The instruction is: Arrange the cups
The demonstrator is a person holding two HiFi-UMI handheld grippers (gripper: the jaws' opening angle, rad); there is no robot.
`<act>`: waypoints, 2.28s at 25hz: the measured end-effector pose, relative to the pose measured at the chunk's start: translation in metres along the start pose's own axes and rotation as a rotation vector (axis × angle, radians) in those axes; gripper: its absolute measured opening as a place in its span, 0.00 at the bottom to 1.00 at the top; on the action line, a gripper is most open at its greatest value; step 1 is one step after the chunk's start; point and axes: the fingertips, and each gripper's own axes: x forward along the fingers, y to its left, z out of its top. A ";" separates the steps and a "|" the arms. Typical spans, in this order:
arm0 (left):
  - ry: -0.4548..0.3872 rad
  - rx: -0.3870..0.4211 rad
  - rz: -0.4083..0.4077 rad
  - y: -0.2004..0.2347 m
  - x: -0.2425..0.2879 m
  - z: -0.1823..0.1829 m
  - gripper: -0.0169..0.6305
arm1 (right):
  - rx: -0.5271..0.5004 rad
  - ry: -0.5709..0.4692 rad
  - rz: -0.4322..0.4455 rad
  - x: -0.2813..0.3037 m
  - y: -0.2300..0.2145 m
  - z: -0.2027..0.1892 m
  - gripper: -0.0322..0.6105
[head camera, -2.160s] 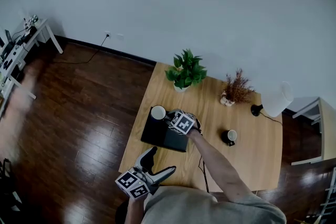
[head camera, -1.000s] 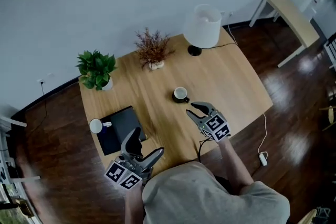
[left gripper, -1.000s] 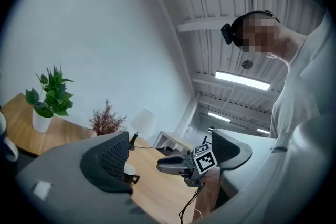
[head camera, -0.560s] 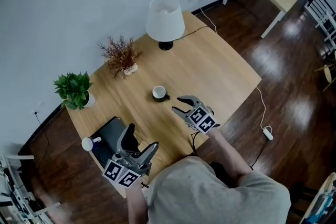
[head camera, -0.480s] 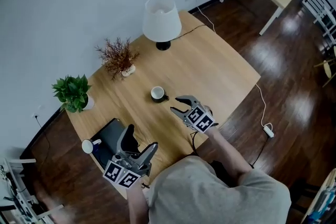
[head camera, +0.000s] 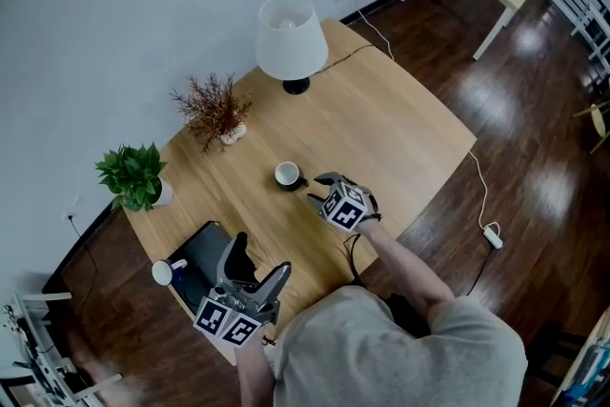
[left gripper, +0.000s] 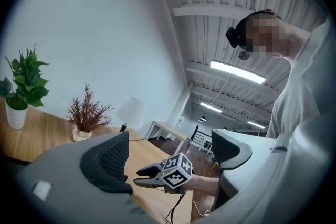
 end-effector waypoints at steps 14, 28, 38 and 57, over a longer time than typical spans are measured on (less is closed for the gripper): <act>-0.004 0.001 0.035 0.001 -0.014 -0.005 0.76 | -0.054 0.234 0.071 0.078 -0.010 -0.013 0.26; -0.078 -0.014 0.103 0.009 -0.059 -0.003 0.76 | -0.017 0.166 0.155 0.053 0.008 0.000 0.18; -0.199 -0.065 0.238 0.022 -0.132 -0.009 0.76 | -0.298 -0.089 0.581 0.017 0.185 0.133 0.18; -0.394 -0.167 0.567 0.044 -0.268 -0.043 0.76 | -0.699 -0.037 0.758 0.094 0.404 0.162 0.18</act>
